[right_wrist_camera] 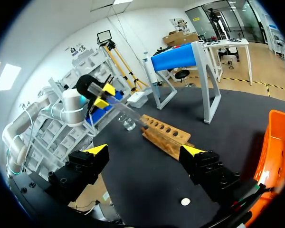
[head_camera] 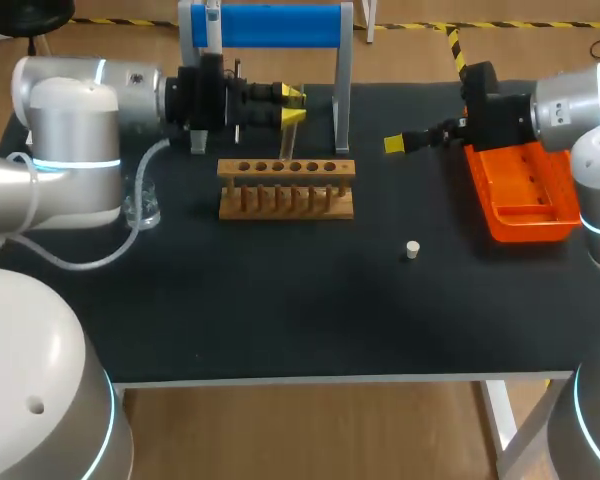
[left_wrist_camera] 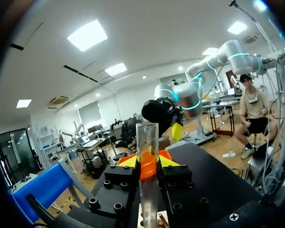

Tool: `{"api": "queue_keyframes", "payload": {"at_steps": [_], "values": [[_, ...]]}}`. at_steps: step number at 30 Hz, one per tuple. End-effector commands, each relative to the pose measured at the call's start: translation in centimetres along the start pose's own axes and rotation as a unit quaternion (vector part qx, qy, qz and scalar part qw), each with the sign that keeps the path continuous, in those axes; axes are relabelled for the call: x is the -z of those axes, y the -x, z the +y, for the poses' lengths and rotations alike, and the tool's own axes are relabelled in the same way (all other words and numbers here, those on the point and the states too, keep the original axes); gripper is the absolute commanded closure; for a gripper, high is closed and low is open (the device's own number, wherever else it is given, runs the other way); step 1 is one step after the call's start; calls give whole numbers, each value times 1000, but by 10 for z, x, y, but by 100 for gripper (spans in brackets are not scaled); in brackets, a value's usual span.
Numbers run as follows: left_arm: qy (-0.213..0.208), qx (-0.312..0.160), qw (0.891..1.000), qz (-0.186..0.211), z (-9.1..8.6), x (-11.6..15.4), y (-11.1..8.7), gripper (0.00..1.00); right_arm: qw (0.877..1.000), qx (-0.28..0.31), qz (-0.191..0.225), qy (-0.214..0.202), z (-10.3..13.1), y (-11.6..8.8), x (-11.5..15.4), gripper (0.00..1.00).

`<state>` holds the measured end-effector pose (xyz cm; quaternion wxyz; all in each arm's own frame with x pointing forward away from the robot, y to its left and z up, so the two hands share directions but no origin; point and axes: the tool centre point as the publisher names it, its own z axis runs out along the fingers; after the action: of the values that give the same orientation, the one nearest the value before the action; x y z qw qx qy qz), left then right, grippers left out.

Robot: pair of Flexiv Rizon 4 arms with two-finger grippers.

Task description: Invert the test tube, pick up the pipette, mount the tip to pipette, aspirate from beaker and dispense into the tube, eject the tip, return the pipette, and cap with the stopper.

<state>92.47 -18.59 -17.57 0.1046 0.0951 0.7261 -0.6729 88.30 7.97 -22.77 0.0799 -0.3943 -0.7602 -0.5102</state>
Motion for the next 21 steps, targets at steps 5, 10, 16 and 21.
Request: {"api": "queue_keyframes", "payload": {"at_steps": [5, 10, 16, 21], "values": [[-8, 13, 1000, -10, 9, -6, 15, 100, 1000, 0, 0, -1, 0, -1, 2, 0], [-20, 35, 999, -22, 14, -4, 19, 100, 1000, 0, 0, -1, 0, -1, 2, 0], [-25, 39, 999, -27, 15, -4, 19, 100, 1000, 0, 0, -1, 0, -1, 2, 0], [-25, 39, 999, -27, 15, -4, 19, 100, 1000, 0, 0, -1, 0, -1, 2, 0]]}}
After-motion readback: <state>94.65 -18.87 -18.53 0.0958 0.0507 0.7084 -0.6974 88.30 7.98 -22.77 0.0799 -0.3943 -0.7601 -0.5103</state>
